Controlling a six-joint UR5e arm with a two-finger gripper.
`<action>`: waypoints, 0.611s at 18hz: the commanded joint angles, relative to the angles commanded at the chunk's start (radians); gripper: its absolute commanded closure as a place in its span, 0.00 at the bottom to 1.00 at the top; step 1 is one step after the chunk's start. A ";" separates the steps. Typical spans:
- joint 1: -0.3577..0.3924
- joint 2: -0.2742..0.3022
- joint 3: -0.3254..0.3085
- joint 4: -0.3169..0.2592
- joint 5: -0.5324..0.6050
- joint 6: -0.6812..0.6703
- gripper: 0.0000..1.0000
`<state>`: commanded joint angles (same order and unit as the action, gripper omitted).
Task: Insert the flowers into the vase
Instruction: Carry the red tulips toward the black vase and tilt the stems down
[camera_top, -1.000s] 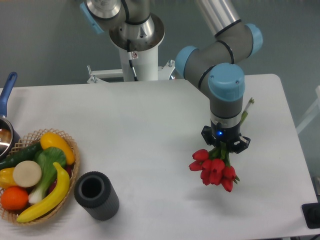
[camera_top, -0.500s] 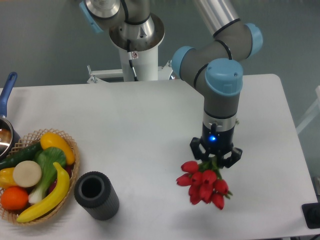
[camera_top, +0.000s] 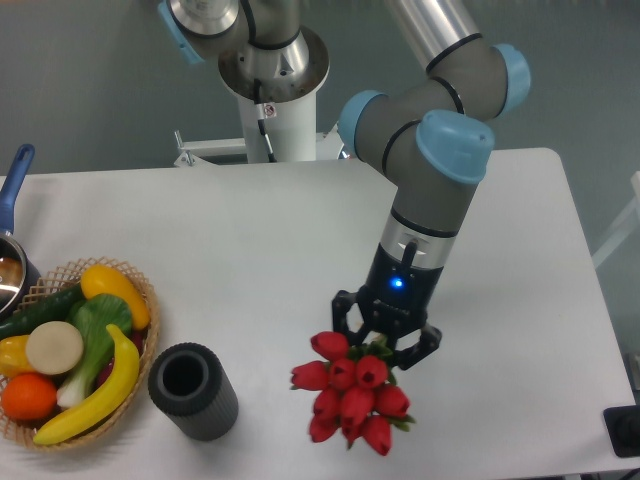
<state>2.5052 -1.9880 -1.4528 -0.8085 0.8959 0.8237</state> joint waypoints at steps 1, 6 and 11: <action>-0.017 -0.005 0.005 0.012 -0.014 -0.003 0.97; -0.012 -0.002 -0.004 0.057 -0.267 -0.034 0.89; -0.016 0.005 0.000 0.063 -0.353 -0.035 0.81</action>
<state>2.4896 -1.9835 -1.4527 -0.7455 0.5431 0.7885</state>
